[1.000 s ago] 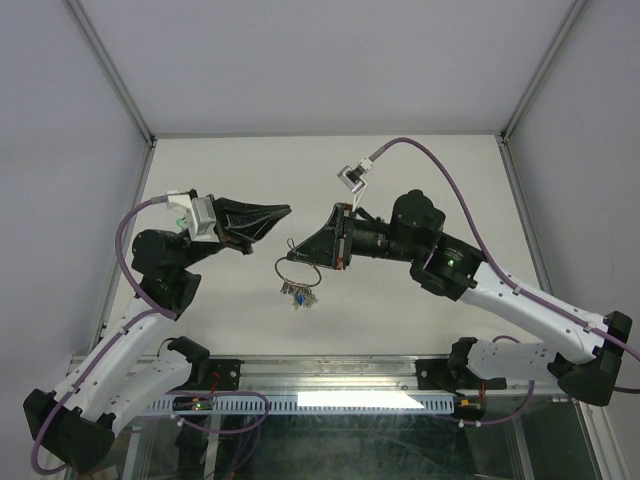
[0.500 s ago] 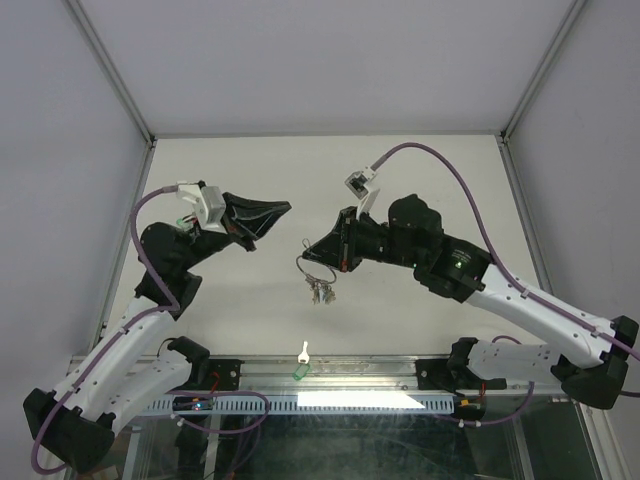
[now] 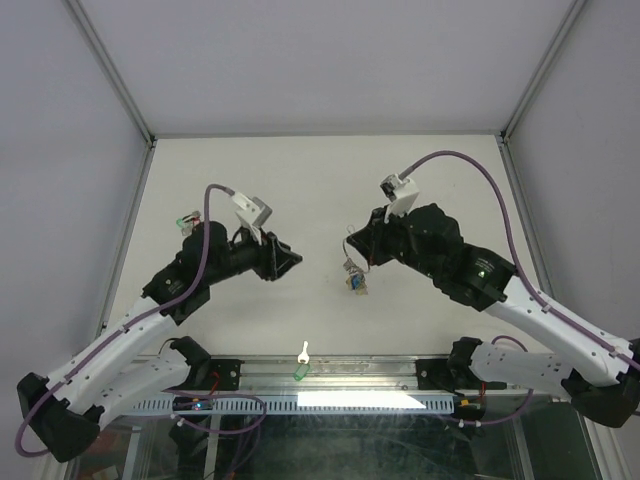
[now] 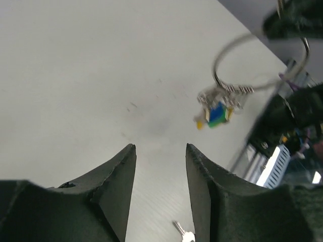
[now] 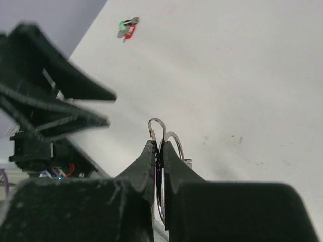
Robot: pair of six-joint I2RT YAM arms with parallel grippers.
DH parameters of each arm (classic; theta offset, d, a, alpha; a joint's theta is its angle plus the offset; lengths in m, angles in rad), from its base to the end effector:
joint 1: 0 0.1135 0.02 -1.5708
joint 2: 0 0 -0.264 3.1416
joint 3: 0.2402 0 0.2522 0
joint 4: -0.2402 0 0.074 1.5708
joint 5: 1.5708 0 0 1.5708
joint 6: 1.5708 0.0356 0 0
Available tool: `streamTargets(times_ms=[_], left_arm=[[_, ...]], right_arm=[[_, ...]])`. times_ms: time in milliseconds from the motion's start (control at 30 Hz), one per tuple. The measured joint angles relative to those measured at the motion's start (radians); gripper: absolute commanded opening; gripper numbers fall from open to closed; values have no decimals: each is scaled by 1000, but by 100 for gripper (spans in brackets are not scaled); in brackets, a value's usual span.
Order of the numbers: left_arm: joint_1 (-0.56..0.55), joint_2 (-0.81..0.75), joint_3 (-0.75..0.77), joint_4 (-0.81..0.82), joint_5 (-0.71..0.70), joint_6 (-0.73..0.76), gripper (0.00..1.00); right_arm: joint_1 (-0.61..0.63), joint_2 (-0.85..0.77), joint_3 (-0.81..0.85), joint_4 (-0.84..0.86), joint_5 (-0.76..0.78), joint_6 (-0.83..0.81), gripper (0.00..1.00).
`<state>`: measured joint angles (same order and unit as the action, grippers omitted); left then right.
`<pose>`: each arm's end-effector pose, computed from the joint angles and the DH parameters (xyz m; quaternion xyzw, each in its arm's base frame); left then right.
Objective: Put the keys on the keyring
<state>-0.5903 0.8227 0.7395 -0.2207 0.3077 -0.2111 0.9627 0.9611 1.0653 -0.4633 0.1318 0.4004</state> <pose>0.1539 -0.1161 0.3141 0.2392 0.7651 -0.3419 0.4904 0.1230 0.1685 0.3767 -0.1915 0.7984 0.3159 0.4754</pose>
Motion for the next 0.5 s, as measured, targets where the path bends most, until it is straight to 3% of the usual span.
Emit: streamTargets(times_ms=[167, 333, 500], left_arm=[[-277, -33, -58, -120, -163, -113, 60], [-567, 18, -109, -217, -354, -317, 64], [-824, 212, -105, -283, -523, -513, 63]], right_arm=[[-60, -40, 0, -50, 67, -4, 0], [-83, -92, 0, -96, 114, -6, 0], [-93, -132, 0, -125, 133, -6, 0]])
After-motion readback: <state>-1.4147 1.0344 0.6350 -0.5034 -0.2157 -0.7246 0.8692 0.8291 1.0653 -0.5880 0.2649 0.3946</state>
